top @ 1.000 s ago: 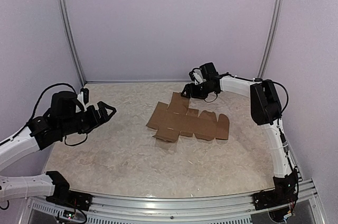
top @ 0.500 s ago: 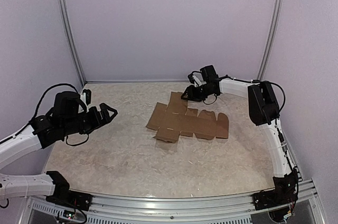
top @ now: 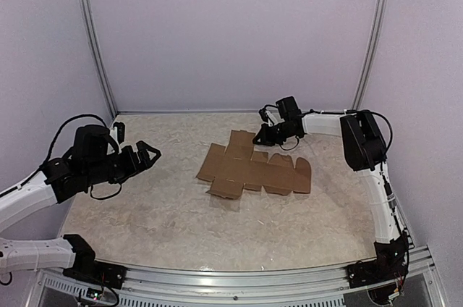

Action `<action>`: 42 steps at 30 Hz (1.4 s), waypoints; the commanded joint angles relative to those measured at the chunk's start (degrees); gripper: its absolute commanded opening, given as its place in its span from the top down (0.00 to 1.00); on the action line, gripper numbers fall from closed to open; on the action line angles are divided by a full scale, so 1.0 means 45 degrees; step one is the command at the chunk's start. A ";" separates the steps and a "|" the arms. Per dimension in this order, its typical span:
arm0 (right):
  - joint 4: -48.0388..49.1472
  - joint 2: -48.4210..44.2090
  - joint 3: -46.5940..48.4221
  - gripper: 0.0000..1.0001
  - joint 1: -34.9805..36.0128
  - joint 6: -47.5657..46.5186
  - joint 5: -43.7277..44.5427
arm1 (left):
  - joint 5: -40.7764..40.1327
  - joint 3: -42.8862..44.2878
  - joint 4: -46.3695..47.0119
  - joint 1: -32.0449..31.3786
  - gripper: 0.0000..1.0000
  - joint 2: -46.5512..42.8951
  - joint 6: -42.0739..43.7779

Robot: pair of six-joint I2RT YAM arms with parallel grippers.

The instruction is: Fold the paper box

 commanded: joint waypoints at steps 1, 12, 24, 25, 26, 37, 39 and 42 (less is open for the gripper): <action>0.0646 -0.1185 -0.0958 1.00 -0.0067 0.0077 0.0105 | 0.0078 0.0337 -0.0029 0.0082 0.01 -0.0090 0.0143; 0.2616 -0.4110 -0.5672 1.00 0.0070 0.1817 0.2755 | 0.0217 0.0199 0.0180 0.0062 0.01 -0.0148 0.0059; 0.7492 -0.7976 -1.2844 1.00 0.1114 0.7324 0.7135 | 0.0898 0.0064 0.0954 0.0023 0.01 0.0337 0.0002; 0.7669 -0.8255 -1.3257 1.00 0.1323 0.7854 0.7619 | 0.0917 0.0045 0.1012 0.0023 0.01 0.0354 0.0007; 0.7877 -0.8622 -1.3638 1.00 0.1610 0.8328 0.8115 | 0.0922 0.0028 0.1061 0.0023 0.01 0.0373 0.0000; 0.5846 -0.9992 -1.3780 0.91 0.4475 0.9845 1.1143 | 0.1064 -0.0081 0.1127 0.0023 0.01 0.0426 0.0164; 0.5435 -1.0067 -1.3669 0.71 0.4622 0.9656 1.1172 | 0.1060 -0.0145 0.1128 0.0040 0.01 0.0348 0.0177; 0.5216 -1.0338 -1.3875 0.56 0.4679 0.9188 1.1336 | 0.1078 -0.0191 0.1111 0.0031 0.01 0.0304 0.0204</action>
